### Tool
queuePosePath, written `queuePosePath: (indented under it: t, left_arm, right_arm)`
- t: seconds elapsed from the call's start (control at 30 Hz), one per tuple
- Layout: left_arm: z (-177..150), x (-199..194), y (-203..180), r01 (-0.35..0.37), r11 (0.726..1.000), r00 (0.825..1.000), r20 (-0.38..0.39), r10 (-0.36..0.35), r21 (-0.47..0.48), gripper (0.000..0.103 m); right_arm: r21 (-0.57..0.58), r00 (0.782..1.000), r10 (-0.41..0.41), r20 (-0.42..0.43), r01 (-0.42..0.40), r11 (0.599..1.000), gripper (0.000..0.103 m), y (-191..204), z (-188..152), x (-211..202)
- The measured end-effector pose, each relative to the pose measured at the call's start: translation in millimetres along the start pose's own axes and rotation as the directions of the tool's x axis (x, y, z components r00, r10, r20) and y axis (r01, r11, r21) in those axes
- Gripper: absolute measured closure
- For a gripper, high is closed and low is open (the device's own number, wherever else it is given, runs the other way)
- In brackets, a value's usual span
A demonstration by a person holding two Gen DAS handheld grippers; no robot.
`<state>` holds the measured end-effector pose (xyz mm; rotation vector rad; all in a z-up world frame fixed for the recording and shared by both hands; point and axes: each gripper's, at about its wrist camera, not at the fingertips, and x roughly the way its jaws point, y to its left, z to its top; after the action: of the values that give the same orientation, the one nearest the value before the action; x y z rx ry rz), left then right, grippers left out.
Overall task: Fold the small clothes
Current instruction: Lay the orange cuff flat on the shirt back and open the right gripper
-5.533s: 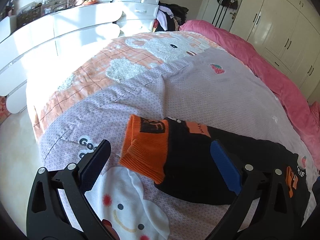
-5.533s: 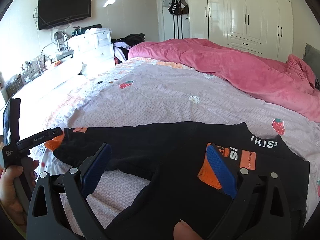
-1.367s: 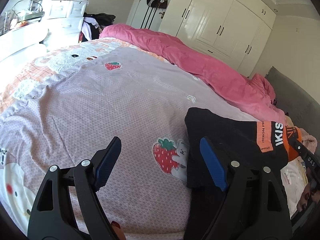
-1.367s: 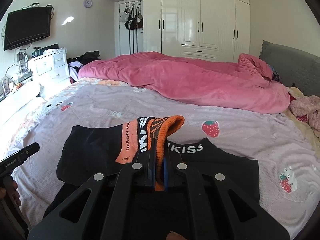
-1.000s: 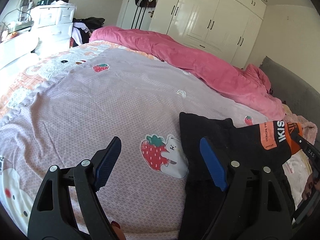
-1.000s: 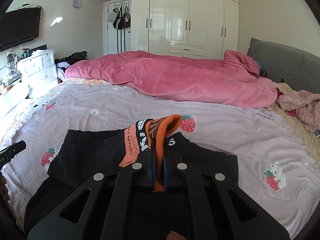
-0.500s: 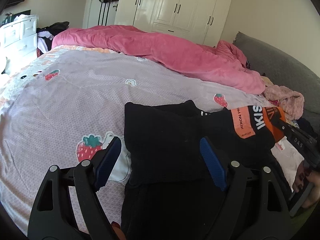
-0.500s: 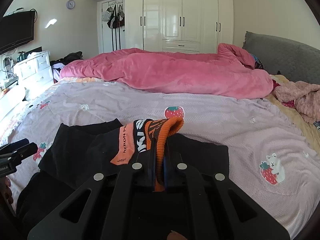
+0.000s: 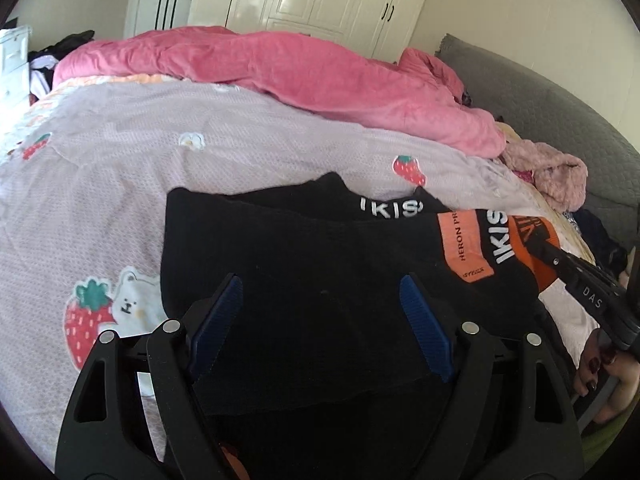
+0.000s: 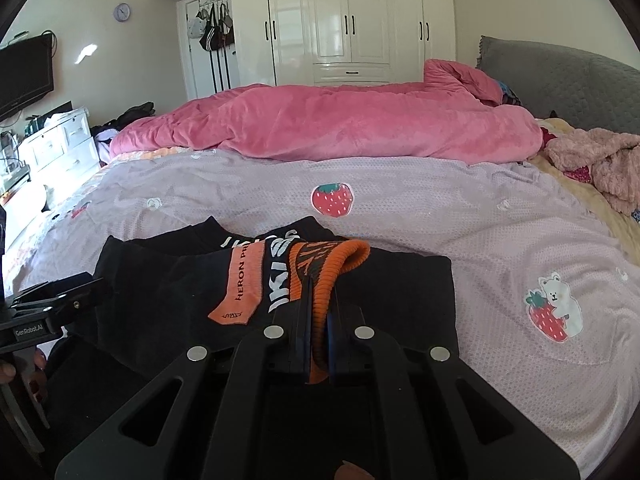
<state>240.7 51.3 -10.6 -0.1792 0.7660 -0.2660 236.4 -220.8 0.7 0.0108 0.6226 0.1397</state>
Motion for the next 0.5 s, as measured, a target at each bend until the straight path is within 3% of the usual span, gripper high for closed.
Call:
queuePosePath:
  t: [0.23, 0.33, 0.5]
  left_arm:
    - [-6.5, 15.9, -0.1, -0.038, 0.999, 0.998, -0.058, 0.039, 0.018, 0.03]
    - [-8.2, 18.4, -1.4, -0.048, 0.998, 0.996, -0.068, 0.05, 0.03, 0.03]
    - [-8.7, 20.6, -3.2, -0.059, 0.997, 0.996, -0.067, 0.062, 0.042, 0.03]
  right_arm:
    - [0.017, 0.999, -0.039, -0.018, 0.039, 0.999, 0.098, -7.3, -2.1, 3.6]
    - [0.038, 0.995, -0.089, -0.033, 0.091, 0.995, 0.093, -16.5, -4.3, 5.4]
    - [0.124, 0.996, -0.075, -0.039, 0.08, 0.989, 0.084, -34.5, -5.7, 3.7]
